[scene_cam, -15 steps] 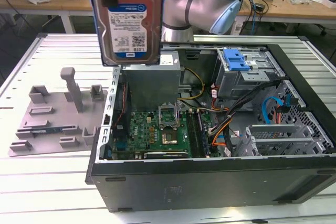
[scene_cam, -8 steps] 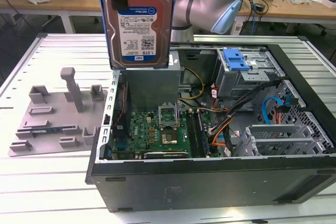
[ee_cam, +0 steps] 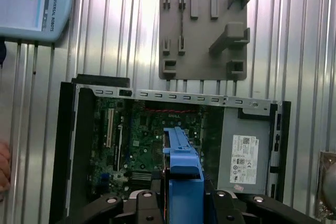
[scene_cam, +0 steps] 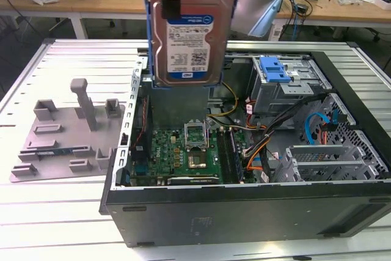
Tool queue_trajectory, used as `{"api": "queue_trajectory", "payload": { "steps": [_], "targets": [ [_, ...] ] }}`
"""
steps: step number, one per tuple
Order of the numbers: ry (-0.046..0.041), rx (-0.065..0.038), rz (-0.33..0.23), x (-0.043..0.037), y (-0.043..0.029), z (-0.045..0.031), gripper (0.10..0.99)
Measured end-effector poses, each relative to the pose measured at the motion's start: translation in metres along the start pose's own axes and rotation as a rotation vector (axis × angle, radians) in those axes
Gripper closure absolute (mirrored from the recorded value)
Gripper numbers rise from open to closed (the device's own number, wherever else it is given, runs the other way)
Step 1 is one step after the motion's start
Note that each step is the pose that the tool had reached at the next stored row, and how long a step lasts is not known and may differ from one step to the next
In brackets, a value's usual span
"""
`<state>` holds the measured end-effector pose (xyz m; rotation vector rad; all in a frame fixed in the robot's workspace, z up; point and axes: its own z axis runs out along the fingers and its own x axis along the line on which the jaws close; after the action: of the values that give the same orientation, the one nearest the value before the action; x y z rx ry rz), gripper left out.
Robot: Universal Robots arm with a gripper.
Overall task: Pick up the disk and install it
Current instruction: 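Pick up the disk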
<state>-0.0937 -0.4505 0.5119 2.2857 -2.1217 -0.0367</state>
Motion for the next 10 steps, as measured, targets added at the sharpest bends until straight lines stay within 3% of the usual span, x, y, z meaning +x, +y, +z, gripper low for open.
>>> {"api": "queue_trajectory", "payload": {
  "steps": [4,6,10],
  "targets": [
    [-0.0007,0.0,0.0,0.0097,-0.0186,-0.0006,0.718],
    [-0.0012,0.0,0.0,0.0173,-0.0335,-0.0011,0.718],
    [-0.0018,0.0,0.0,0.0264,-0.051,-0.0017,0.718]
  ]
}}
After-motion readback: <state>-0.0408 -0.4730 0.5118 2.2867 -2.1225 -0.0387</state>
